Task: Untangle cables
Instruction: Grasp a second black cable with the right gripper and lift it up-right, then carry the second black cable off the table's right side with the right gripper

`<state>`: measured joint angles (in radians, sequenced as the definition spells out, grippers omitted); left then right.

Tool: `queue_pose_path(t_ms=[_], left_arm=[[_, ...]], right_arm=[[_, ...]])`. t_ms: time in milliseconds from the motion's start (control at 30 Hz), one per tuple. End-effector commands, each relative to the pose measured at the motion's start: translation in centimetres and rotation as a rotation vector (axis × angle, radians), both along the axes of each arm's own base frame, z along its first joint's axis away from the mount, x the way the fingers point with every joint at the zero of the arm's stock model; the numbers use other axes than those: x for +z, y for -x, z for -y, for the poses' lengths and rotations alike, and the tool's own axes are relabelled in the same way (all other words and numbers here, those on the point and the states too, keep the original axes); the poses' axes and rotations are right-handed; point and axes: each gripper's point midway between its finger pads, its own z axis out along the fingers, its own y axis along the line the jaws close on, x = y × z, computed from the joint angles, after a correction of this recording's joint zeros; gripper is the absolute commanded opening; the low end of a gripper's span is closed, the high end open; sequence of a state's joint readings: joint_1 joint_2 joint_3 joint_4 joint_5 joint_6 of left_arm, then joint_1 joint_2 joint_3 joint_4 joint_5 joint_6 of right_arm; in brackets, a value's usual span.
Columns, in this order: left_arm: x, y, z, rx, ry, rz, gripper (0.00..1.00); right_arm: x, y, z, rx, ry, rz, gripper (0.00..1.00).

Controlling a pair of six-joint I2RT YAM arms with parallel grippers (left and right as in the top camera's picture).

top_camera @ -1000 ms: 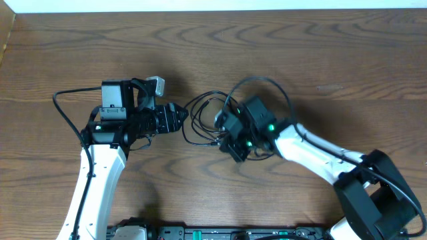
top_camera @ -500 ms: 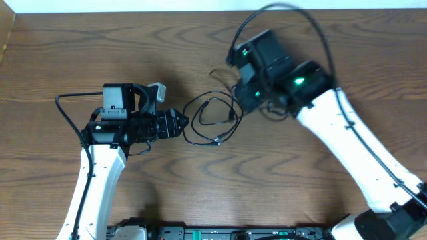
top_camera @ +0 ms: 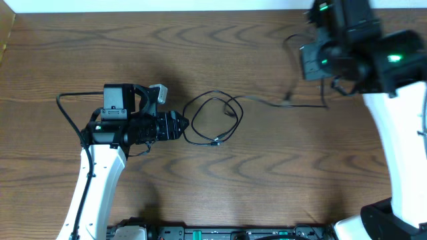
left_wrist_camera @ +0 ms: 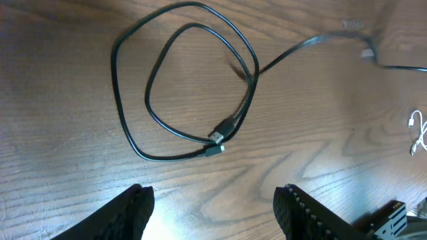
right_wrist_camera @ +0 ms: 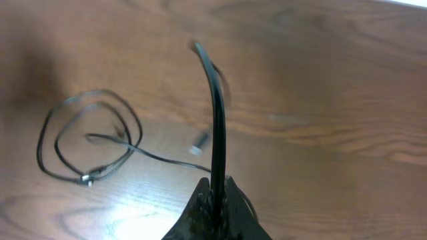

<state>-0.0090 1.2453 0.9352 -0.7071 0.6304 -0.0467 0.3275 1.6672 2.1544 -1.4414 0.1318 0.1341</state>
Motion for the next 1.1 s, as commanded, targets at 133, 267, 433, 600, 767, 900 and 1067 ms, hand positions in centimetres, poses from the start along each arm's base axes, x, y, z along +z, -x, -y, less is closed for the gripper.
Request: queue_pose_path(t_ms=[133,267,433,600,767,900,1067], left_arm=[[0.8,-0.1,0.1,-0.026,-0.001,0.036,0.63],[0.6,0.0,0.1,-0.028,-0.002,0.033,0.63],[0.3,0.2,0.1,-0.031,-0.003,0.027,0.63],[0.0,0.6,0.1,-0.031,-0.003,0.004,0.63],[-0.5,1.1,0.1,-0.031,-0.003,-0.021,0.63],[-0.7,1.2,0.1,-0.031,-0.003,-0.025,0.63],[-0.7,1.2,0.1,-0.032,-0.002,-0.023,0.63]], right_arm=[[7.4,1.0,2.1,-0.052,-0.13,0.184,0.01],[8.7,1.7,2.1,-0.049,-0.192,0.2,0.01],[8.9,2.6,-1.4,0.097,-0.345,0.146,0.01],[9.2,2.6,-1.9,0.119,-0.369,0.154,0.01],[8.6,2.7,-1.0,0.079,-0.327,0.138,0.01],[7.3,2.8,1.9,-0.037,-0.196,0.119,0.01],[5.8,3.6,4.9,-0.157,-0.065,0.066,0.01]])
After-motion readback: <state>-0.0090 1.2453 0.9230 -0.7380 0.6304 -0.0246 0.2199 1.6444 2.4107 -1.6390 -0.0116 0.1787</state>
